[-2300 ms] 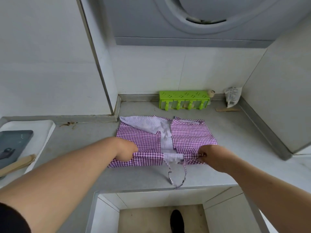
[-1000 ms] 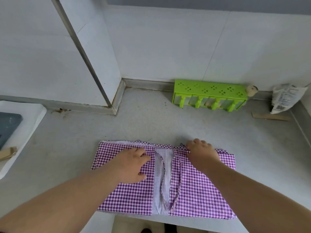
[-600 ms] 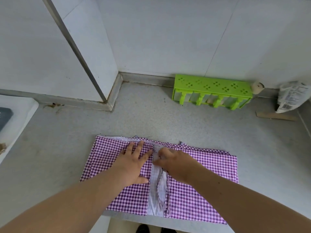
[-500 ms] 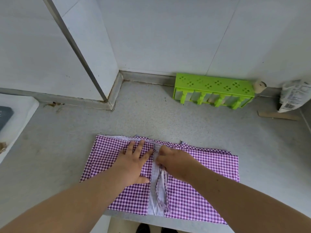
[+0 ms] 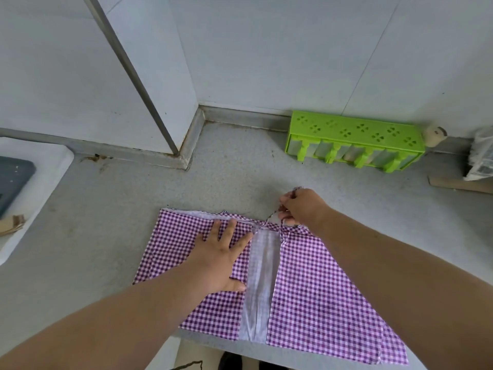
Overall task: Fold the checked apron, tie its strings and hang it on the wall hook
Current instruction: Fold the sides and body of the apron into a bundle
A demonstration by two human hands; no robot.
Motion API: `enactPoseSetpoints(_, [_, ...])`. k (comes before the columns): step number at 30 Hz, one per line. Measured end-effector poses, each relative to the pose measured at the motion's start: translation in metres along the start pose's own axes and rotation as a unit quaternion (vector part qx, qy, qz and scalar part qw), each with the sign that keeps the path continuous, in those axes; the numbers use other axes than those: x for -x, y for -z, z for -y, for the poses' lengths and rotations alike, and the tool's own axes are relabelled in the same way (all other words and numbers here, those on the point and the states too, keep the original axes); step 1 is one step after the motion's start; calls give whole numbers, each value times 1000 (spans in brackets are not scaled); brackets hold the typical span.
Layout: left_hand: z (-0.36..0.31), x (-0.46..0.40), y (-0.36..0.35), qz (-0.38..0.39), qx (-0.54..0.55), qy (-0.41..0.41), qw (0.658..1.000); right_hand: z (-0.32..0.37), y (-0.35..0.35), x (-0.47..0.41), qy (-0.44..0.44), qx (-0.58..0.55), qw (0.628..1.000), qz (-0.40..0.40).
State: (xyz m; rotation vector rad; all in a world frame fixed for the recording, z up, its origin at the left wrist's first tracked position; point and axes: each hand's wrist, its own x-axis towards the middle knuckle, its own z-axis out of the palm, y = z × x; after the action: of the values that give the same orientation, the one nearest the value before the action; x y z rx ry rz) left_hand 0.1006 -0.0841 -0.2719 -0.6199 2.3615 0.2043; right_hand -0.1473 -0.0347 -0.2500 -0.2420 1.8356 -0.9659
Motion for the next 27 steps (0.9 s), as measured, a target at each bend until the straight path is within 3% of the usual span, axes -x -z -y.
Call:
enactPoseSetpoints(3, [-2,-2,9,-23,-28,-27,999,7,4,-15,14,-18,999,-29])
enactPoseSetpoints(8, [-3,-14,20,-69,-142,-118,980,1,14,-7,124,192,969,-91])
enactPoseSetpoints(11, [-8,-21,26,-40,-152,-84,984,-17,14,18,226,312,914,-129])
enactPoseSetpoints(15, [-10,-23,30,-26,-107,-39,993,-55,6,57,301,460,831,-88])
enactPoseSetpoints(17, [-12,-24,33,-29,-97,-36,994,-73,1,65,294,505,810,-61])
enactPoseSetpoints(20, [-14,-26,39,-34,-90,-34,995,-88,-3,61,243,519,819,-37])
enactPoseSetpoints(24, [-15,-29,38,-31,-91,-21,995,-95,-4,56,249,563,788,-14])
enactPoseSetpoints(27, [-16,-29,34,-29,-75,-9,997,-98,0,55,232,569,789,18])
